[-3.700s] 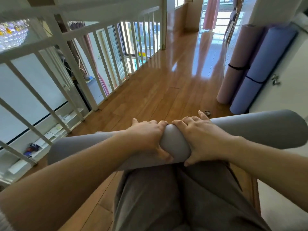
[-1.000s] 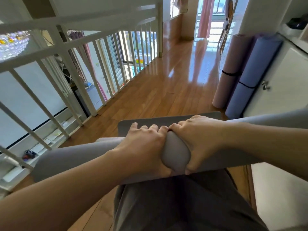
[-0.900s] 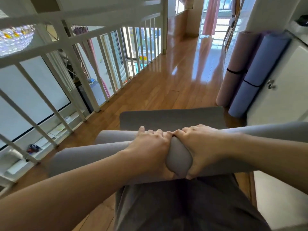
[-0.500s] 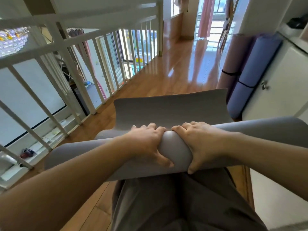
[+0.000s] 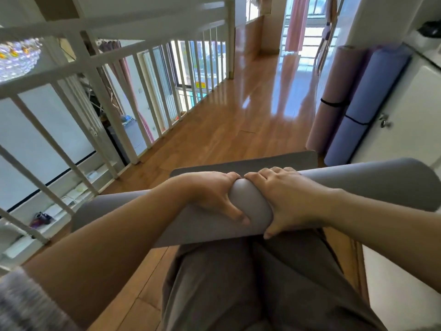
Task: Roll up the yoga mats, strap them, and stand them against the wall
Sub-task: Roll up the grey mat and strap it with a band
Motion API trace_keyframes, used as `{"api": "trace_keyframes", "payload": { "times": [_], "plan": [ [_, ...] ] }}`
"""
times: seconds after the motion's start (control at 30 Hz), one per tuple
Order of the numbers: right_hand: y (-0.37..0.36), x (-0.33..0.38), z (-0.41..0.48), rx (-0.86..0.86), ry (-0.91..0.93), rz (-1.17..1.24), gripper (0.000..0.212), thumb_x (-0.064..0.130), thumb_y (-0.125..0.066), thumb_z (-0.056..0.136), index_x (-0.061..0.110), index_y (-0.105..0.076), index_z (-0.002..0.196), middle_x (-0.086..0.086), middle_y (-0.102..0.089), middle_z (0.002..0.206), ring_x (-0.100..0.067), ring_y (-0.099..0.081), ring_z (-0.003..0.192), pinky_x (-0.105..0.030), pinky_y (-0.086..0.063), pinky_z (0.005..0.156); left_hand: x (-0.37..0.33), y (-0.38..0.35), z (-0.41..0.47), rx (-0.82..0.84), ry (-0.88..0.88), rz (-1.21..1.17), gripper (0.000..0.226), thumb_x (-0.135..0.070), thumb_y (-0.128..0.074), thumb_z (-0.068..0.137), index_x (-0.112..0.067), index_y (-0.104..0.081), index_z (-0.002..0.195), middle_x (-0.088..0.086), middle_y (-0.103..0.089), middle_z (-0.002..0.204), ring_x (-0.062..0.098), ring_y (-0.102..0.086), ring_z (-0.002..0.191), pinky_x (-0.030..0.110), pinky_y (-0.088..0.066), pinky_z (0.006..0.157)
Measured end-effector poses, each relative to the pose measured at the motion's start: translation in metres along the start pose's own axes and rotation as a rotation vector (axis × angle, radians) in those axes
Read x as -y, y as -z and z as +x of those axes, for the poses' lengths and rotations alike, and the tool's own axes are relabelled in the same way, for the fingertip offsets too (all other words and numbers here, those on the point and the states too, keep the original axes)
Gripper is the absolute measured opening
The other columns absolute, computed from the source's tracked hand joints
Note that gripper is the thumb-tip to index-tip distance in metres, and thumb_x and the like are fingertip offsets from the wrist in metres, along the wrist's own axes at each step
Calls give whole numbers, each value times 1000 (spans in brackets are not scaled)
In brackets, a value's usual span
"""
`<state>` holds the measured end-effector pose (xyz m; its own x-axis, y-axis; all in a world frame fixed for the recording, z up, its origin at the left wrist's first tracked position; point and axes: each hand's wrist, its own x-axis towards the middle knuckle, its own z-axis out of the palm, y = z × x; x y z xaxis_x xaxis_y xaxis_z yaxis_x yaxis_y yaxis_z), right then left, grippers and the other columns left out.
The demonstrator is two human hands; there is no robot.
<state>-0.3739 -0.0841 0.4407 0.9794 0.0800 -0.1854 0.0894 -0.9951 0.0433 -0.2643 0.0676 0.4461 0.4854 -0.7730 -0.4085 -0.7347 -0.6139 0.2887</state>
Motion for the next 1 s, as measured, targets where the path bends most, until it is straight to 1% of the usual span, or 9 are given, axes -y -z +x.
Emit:
{"api": "trace_keyframes", "payload": {
  "times": [0.03,0.13,0.23,0.37,0.6,0.73,0.87,0.93,1.0],
  "plan": [
    [2,-2,3,16,7,6,118,70,-78,50,25,-22,144,1,-45,135,-20,-44,123,-43,-37,105,0,-6,-4,-45,11,49,103,-71,-70,62,-35,-23,145,-8,-45,137,16,-45,124,39,-38,104],
    [-1,-8,8,18,21,0,116,70,-78,49,25,-25,142,1,-48,131,-20,-47,120,-44,-40,102,-6,-38,-21,-335,4,368,113,-78,-60,62,-30,-8,150,-2,-38,143,22,-40,128,47,-33,106],
    [3,-8,12,30,30,-15,111,70,-77,50,26,-29,140,3,-51,126,-18,-50,116,-41,-43,99,-4,-40,-19,-412,-9,365,110,-79,-59,60,-29,-16,147,0,-46,136,24,-48,120,45,-39,100],
    [20,-8,14,86,55,10,106,68,-78,50,30,-33,137,8,-54,121,-13,-54,110,-32,-48,91,-8,-21,-22,-383,-6,278,102,-79,-60,58,-33,-23,142,-1,-51,123,23,-53,111,42,-44,91],
    [39,19,-26,158,125,-5,100,74,-74,50,36,-34,132,16,-54,115,-6,-55,101,-32,-50,89,-15,-26,-69,-292,-87,288,104,-79,-61,59,-39,-16,143,-9,-47,124,14,-52,109,28,-43,82],
    [16,27,-31,239,100,90,106,68,-78,54,39,-25,141,15,-47,129,-7,-47,115,-26,-41,98,-15,-48,-63,-147,-63,180,101,-77,-66,57,-41,-21,140,-9,-50,121,16,-54,107,32,-47,89],
    [18,27,-37,178,97,-39,117,74,-66,65,30,1,151,8,-25,149,-14,-30,134,-37,-25,115,-6,-25,-48,43,-64,6,98,-62,-76,65,-34,-25,144,-7,-49,130,14,-51,111,30,-45,92],
    [13,34,-41,153,104,-110,119,74,-64,68,25,5,151,4,-20,152,-17,-27,136,-40,-24,115,-3,-15,-41,130,-58,-51,94,-59,-76,68,-37,-25,143,-9,-47,134,11,-48,110,26,-42,90],
    [7,38,-40,137,102,-105,121,74,-67,65,24,2,151,1,-22,150,-20,-27,134,-41,-27,114,-2,-10,-40,146,-28,-26,95,-64,-72,68,-38,-23,144,-7,-42,137,12,-45,113,28,-41,93]
  ]
}}
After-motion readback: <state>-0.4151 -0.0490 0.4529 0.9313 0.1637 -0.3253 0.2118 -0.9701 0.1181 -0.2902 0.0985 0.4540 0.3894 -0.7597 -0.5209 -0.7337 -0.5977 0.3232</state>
